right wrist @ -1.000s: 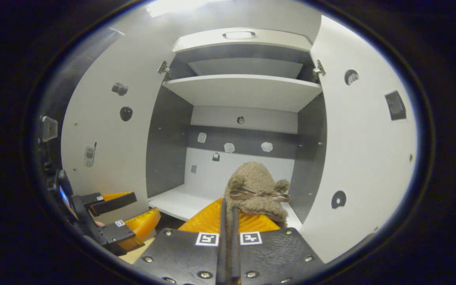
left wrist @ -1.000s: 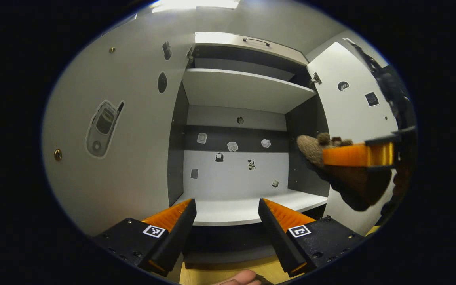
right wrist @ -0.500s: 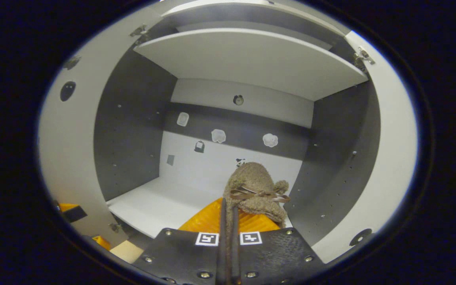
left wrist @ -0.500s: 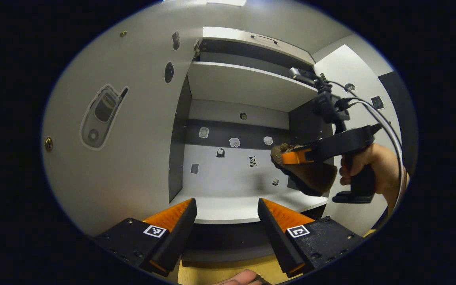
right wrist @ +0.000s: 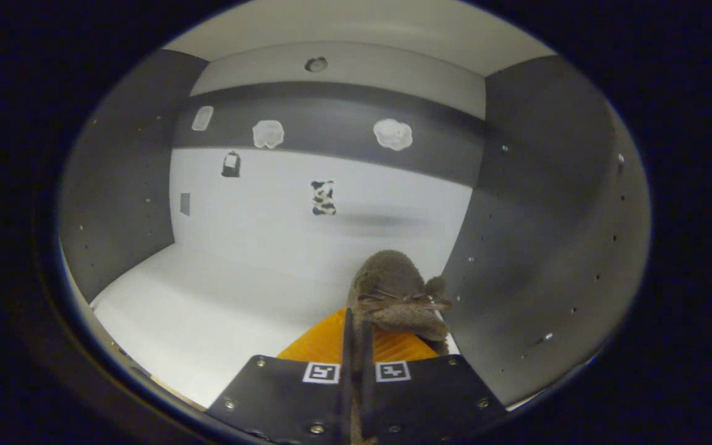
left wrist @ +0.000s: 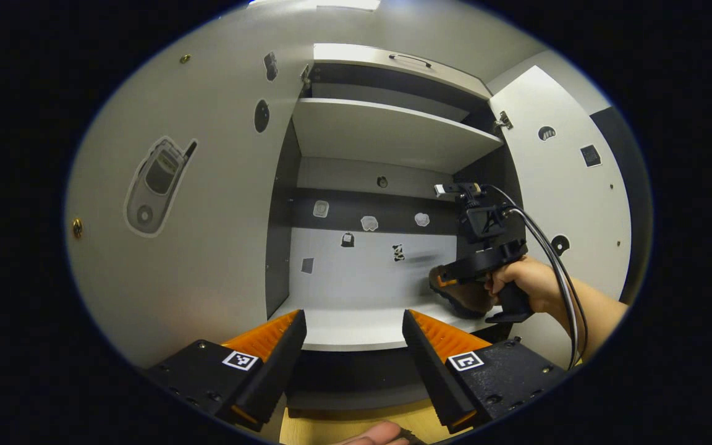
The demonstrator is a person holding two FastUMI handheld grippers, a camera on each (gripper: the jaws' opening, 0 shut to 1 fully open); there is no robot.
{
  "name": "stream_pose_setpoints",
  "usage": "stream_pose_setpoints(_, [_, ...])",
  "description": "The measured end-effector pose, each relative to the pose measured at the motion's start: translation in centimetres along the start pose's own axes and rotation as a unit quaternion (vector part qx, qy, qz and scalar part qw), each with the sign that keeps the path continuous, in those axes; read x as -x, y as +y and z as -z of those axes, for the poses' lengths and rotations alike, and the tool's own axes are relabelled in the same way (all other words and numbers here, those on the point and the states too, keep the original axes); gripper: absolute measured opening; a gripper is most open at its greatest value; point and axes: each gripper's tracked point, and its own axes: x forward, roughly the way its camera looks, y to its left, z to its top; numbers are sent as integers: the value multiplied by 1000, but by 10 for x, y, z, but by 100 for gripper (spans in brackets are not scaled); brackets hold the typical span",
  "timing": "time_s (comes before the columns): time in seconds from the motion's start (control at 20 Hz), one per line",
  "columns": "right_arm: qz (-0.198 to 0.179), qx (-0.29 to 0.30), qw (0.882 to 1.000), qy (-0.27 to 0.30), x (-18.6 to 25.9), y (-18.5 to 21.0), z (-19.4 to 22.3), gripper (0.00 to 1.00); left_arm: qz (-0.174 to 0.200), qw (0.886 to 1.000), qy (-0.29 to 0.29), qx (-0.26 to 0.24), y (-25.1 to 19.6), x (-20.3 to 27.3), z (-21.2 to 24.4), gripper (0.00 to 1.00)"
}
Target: Grab one shoe with the right hand and put it into the shoe cabinet, grab the other shoe with the left hand and put it into the shoe cabinet; then close the right door with the right hand and the left door with the left hand.
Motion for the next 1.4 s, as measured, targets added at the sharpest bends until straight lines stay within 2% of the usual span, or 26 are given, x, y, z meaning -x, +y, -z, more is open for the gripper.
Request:
stream_pose_setpoints(0.1, [-28,-17,999,2,4,11,-1,12,-6,1000,-1,-1,1,0,0,96])
stream_pose_setpoints(0.15, [-36,-15,999,-1,9,13,-2,35,-11,1000,-2,-1,2,0,-1,96])
stream_pose_setpoints(0.2, [-39,-15,999,-5,16,14,-4,43,-14,1000,-3,0,3,0,-1,96])
stream_pose_setpoints(0.35, [-45,-9,999,-27,42,14,-9,96,-5,1000,2,6,-10,3,2,96])
stream_pose_setpoints(0.55, [-28,19,992,-124,105,-1,-30,98,13,1000,4,2,-31,10,4,96])
stream_pose_setpoints(0.8, [-49,1,974,-221,217,8,1,98,15,1000,-10,-5,-48,30,-4,96])
stream_pose_setpoints(0.95, [-63,-26,966,-249,281,2,33,97,3,1000,-16,-6,-52,45,-9,96])
stream_pose_setpoints(1.15, [-39,-38,962,-268,335,-21,73,97,-15,1000,-19,-14,-49,69,-5,96])
stream_pose_setpoints(1.25, [-32,-42,960,-276,359,-26,86,97,-32,999,-23,-12,-39,81,8,96])
stream_pose_setpoints(1.4, [-37,-60,954,-292,394,-24,99,97,-43,999,12,10,-28,94,52,96])
